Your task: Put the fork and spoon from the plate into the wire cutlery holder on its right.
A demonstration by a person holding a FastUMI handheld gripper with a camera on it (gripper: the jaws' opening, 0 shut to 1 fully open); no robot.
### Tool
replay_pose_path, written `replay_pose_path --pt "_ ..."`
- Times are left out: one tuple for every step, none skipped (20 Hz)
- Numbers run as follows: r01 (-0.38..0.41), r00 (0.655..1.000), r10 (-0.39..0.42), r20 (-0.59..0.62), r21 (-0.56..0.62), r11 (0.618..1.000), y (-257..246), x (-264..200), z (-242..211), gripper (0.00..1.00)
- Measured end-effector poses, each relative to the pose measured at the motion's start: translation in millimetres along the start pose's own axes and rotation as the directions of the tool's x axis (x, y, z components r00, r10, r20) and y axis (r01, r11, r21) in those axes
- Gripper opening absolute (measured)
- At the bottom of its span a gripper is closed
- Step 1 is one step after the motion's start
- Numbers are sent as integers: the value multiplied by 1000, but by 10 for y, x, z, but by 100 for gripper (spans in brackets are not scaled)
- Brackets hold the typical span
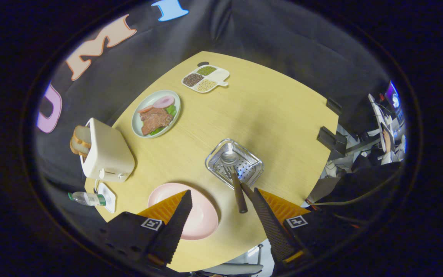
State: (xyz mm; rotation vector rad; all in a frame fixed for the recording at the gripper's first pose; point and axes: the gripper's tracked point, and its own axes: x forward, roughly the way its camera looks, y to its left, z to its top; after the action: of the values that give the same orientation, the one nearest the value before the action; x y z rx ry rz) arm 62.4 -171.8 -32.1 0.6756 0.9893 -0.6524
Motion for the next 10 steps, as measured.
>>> replay_pose_path --pt "-2 1000 2 9 -21 1000 6 -25 -10 100" --pt "-1 1000 2 20 -44 999 11 -57 -23 100" --pt "2 999 1 35 -68 998 10 -89 -21 100" --pt "7 998 -1 61 -96 995 6 -119 -2 100" --pt "14 995 -2 95 -129 992 -10 -148 39 100" --pt "23 991 1 136 -169 985 -8 -161 82 100" --pt "29 983 10 182 -215 976 -7 -180 141 100" --pt "33 973 28 229 -259 965 -2 -199 185 100" --pt "36 959 51 280 -299 954 12 -234 250 100" --pt "38 938 83 336 -339 940 51 -250 320 100"
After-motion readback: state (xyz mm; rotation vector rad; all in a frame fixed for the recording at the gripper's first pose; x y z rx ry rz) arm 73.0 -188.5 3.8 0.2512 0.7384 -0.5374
